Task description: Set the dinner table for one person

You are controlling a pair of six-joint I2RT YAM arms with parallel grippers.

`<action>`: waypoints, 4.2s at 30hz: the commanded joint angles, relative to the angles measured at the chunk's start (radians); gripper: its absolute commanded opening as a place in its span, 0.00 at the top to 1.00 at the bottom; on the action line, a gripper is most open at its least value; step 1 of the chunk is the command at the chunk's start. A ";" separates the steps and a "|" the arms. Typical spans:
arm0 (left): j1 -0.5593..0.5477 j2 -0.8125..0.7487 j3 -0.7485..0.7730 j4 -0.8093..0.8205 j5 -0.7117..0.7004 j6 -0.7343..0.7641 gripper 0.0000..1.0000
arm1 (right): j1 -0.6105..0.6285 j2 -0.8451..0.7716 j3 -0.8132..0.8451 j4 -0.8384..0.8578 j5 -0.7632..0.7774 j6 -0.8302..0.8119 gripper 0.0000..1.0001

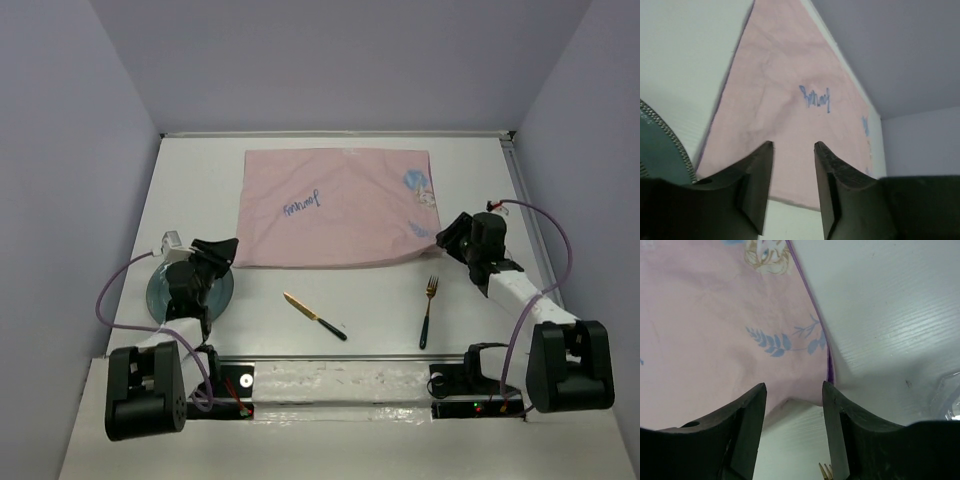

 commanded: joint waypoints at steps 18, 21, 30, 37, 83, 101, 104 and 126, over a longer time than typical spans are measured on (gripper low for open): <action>-0.003 -0.448 0.135 -0.283 0.107 -0.024 0.51 | -0.005 0.098 0.074 0.021 -0.175 0.010 0.92; -0.004 -0.478 0.158 -0.312 0.118 -0.011 0.52 | 0.004 0.121 0.074 0.026 -0.161 0.008 0.93; -0.004 -0.466 0.154 -0.326 0.122 0.021 0.52 | 0.005 0.106 -0.015 -0.031 -0.059 0.056 0.89; -0.009 -0.456 0.160 -0.363 0.118 0.043 0.52 | 0.005 0.053 0.009 -0.076 0.006 0.026 0.75; -0.084 -0.521 0.795 -0.828 0.268 0.399 0.26 | 0.809 0.322 0.371 0.326 -0.155 0.184 0.44; -0.107 -0.573 0.691 -0.786 0.320 0.408 0.12 | 1.012 1.014 0.844 0.498 -0.322 0.414 0.44; -0.107 -0.577 0.674 -0.772 0.322 0.397 0.12 | 1.022 1.069 0.893 0.483 -0.342 0.442 0.44; -0.107 -0.584 0.714 -0.829 0.258 0.413 0.13 | 1.040 1.240 1.065 0.478 -0.353 0.583 1.00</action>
